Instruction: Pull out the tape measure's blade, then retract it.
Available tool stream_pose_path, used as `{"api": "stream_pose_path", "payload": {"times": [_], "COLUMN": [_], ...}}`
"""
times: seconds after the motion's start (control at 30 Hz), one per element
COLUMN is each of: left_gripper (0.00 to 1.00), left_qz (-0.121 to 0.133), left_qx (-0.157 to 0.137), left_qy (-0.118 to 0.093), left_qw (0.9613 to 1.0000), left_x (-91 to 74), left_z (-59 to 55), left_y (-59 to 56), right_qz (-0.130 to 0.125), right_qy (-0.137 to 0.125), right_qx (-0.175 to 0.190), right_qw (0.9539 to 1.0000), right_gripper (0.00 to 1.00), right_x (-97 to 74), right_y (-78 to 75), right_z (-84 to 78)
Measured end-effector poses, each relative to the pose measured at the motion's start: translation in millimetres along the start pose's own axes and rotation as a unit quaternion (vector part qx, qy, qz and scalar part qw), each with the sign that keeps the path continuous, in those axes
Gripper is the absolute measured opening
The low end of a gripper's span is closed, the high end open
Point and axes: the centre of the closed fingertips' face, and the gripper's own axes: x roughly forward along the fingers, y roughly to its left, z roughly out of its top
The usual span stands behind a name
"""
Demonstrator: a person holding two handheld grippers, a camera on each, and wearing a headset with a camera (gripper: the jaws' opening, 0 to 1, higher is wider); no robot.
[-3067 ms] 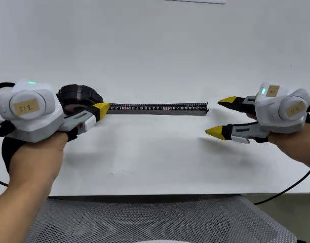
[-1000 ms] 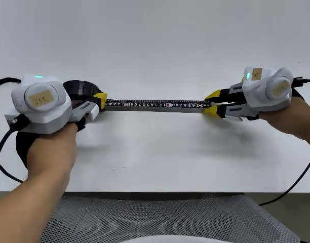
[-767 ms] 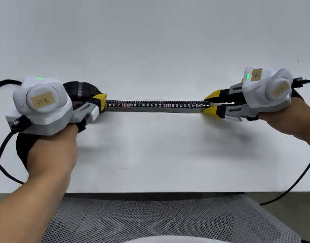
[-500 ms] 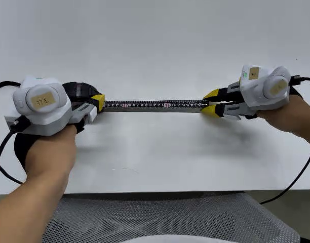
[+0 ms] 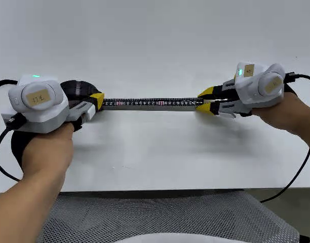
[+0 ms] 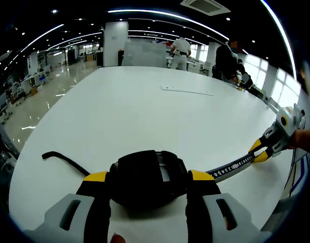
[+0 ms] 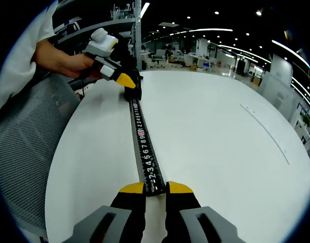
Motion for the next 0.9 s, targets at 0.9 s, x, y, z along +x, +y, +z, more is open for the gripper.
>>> {"api": "stream_pose_path", "payload": {"times": [0.9], "left_gripper": [0.55], "left_qz": [-0.012], "left_qx": [-0.021], "left_qy": [-0.002], "left_qw": [0.9997], "left_x": [-0.8], "left_z": [0.3], "left_y": [1.9], "right_qz": [0.017], "right_qy": [-0.011], "right_qx": [-0.006], "right_qw": [0.9998], "right_gripper": [0.10], "right_x": [14.2], "right_y": [1.9], "right_z": [20.8]}}
